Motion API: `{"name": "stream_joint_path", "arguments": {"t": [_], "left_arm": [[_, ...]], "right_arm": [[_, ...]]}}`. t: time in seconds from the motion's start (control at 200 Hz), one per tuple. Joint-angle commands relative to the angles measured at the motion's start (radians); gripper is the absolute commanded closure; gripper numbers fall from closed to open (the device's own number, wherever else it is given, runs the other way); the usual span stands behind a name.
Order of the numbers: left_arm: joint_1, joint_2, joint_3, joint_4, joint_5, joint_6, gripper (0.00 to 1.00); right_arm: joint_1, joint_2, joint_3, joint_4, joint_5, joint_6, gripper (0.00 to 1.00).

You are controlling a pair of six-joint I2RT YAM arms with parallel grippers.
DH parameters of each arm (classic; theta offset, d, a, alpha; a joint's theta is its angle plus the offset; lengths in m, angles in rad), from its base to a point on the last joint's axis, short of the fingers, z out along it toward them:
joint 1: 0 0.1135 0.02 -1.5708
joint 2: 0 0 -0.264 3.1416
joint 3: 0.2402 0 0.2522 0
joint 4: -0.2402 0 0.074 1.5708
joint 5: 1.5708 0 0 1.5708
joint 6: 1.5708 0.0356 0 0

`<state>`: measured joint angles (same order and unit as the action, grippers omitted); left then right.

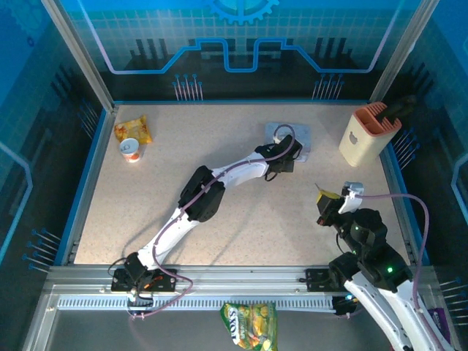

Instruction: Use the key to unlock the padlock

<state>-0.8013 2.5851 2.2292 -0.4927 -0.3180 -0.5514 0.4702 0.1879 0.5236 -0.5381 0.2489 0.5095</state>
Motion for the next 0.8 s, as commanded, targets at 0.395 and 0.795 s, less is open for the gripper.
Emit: {"name": "stream_joint_path", "arguments": {"t": [0.395,0.795], "left_arm": [[0.112,-0.331,-0.531,0.207,-0.003,0.095,0.77],[0.218,-0.669,-1.023,0.316,-0.006,0.079,0.79]], "right_arm": [[-0.01,0.092,0.028,0.054,-0.062,0.056,1.0],[-0.011,0.208,0.012,0.142,-0.144,0.105,1.0]]}}
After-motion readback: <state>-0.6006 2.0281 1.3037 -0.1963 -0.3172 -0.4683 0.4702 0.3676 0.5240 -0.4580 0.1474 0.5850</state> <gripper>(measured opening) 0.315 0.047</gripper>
